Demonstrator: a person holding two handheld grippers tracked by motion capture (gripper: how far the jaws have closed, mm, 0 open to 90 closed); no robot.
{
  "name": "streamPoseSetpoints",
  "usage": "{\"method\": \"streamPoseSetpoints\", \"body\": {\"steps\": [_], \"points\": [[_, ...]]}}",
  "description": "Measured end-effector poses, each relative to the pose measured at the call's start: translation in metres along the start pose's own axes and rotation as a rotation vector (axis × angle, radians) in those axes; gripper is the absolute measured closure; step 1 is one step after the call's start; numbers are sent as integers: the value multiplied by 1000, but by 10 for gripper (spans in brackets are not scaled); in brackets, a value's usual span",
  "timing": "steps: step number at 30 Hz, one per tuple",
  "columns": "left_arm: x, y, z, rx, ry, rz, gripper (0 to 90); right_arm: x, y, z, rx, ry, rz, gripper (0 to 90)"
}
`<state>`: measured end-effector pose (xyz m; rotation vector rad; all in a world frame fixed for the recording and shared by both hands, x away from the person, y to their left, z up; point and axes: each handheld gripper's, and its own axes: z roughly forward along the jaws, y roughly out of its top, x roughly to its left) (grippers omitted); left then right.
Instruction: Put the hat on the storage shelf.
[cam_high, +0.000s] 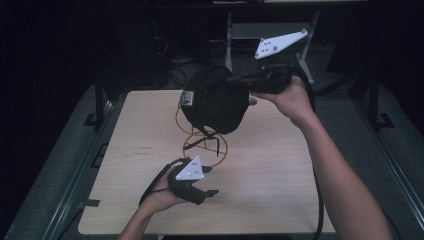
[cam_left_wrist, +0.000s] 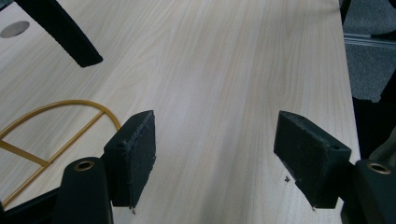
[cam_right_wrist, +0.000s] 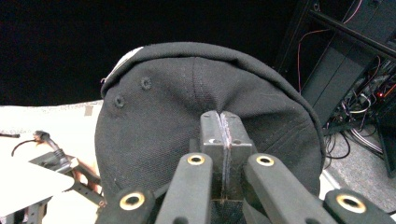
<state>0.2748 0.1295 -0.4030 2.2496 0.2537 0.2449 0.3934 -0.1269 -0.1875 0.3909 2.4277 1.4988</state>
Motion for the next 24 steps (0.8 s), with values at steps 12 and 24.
{"method": "streamPoseSetpoints", "body": {"steps": [12, 24], "points": [[-2, -2, 1, -1, -4, -4, 293, -9, 14, 38, 42, 18, 10, 899], [-3, -1, 0, -11, -6, 3, 293, -16, 18, 75, 60, 9, 58, 899]]}}
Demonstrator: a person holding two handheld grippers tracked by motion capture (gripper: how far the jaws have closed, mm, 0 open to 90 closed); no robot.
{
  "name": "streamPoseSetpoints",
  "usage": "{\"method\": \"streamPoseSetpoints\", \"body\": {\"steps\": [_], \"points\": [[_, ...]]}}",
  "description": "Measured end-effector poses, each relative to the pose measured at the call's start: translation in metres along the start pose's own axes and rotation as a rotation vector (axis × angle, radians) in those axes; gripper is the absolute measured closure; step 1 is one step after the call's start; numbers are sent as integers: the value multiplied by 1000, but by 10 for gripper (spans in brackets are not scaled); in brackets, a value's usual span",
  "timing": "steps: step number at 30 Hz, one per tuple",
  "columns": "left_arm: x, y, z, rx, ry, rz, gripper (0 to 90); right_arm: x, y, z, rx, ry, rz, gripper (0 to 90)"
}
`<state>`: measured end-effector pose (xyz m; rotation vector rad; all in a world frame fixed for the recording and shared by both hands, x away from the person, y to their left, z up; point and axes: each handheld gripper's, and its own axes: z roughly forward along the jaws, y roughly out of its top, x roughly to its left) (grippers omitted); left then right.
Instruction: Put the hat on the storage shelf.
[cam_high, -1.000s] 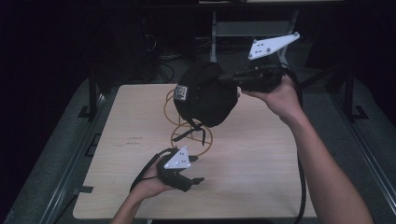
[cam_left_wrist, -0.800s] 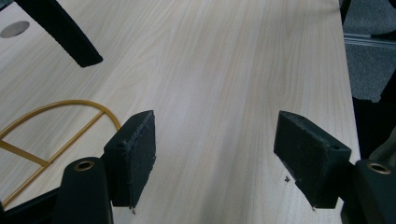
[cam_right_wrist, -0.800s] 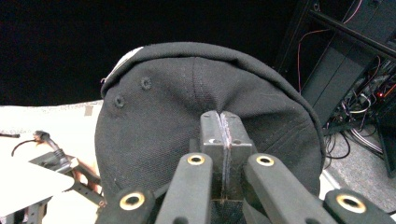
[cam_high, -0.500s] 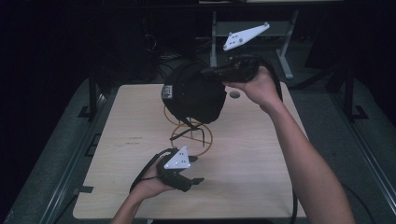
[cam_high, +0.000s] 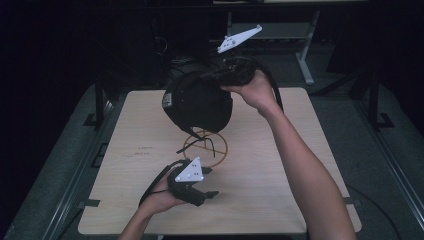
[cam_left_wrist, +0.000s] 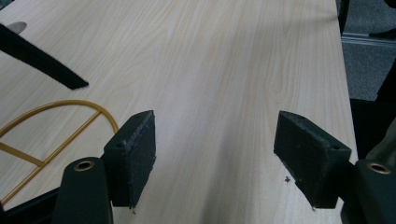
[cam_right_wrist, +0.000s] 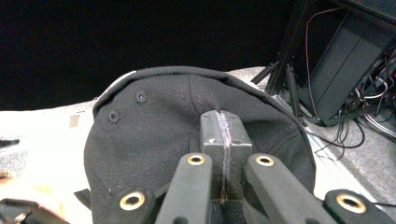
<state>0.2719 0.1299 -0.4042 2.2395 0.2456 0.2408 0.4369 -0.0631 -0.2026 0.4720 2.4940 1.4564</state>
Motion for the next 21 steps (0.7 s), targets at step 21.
{"method": "streamPoseSetpoints", "body": {"steps": [21], "points": [[-3, 0, -2, -15, -1, 7, 290, 0, -8, 37, 25, -21, 101, 641]]}}
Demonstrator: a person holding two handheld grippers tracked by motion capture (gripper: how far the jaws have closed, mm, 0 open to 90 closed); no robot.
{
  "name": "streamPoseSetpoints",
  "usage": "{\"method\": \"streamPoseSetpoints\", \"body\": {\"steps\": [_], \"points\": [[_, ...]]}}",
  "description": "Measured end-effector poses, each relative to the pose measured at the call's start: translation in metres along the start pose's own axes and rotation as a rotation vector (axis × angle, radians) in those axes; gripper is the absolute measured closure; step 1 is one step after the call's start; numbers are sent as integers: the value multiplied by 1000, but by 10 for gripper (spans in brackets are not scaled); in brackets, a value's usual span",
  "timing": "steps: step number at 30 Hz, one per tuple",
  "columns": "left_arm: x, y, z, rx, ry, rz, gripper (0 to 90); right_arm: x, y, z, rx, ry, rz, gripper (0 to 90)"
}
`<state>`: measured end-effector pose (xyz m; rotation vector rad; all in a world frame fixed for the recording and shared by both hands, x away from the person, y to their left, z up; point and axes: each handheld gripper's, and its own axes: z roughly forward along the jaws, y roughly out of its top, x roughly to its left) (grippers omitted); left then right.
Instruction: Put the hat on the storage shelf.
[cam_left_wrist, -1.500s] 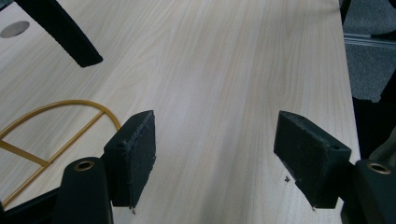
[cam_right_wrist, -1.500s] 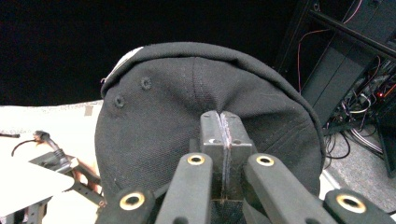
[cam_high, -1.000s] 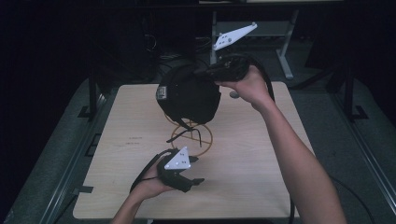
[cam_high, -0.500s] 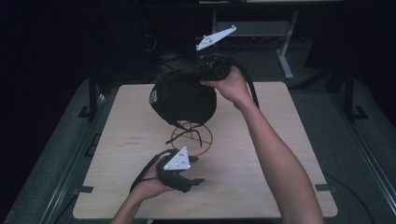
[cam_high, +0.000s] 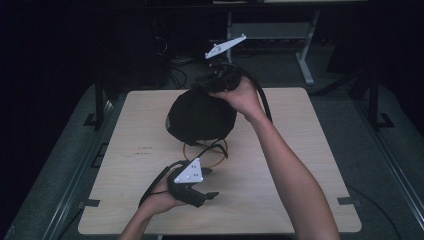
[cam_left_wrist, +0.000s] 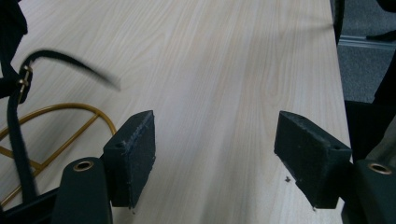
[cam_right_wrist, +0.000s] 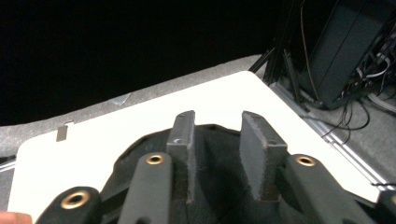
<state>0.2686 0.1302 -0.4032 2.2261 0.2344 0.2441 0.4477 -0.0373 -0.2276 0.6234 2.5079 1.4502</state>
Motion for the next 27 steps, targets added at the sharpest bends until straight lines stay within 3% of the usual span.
{"method": "streamPoseSetpoints", "body": {"steps": [16, 27], "points": [[3, -4, 0, 6, 13, -22, 270, -6, -21, -31, -16, 8, 43, 410], [3, -4, 1, 6, 12, -27, 259, -8, -42, -63, -33, -17, 64, 348]]}}
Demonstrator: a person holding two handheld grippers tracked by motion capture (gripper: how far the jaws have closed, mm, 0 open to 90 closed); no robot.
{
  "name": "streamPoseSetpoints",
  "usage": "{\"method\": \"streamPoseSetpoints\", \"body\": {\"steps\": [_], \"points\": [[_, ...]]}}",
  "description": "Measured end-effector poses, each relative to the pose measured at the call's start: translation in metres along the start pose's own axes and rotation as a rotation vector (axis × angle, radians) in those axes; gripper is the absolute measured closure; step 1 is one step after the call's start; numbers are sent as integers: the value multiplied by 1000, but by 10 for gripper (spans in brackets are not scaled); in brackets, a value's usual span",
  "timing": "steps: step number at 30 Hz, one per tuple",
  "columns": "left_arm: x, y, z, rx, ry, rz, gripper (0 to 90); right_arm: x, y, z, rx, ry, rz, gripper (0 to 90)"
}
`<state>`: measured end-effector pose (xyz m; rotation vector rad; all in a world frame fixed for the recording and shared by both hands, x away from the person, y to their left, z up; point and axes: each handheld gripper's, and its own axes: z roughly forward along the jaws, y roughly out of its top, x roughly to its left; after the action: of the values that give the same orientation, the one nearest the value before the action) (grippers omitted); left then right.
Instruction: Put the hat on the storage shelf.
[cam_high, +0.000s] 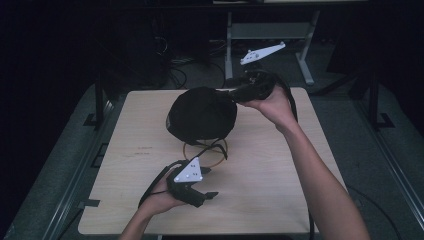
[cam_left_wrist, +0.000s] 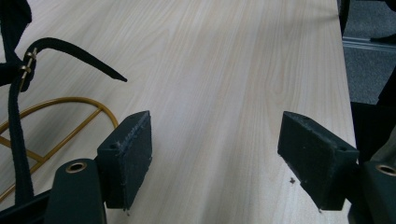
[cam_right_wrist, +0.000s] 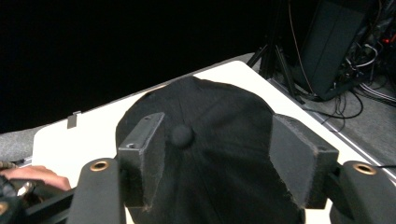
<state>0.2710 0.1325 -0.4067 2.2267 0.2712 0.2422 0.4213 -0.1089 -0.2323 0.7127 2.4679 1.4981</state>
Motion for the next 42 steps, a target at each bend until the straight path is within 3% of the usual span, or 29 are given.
{"method": "streamPoseSetpoints", "body": {"steps": [21, 42], "points": [[4, -3, -1, -5, 12, -8, 252, -9, -50, -43, 5, -39, 47, 256], [7, -6, -4, 4, 18, -24, 250, -11, -101, -67, 15, -58, 96, 214]]}}
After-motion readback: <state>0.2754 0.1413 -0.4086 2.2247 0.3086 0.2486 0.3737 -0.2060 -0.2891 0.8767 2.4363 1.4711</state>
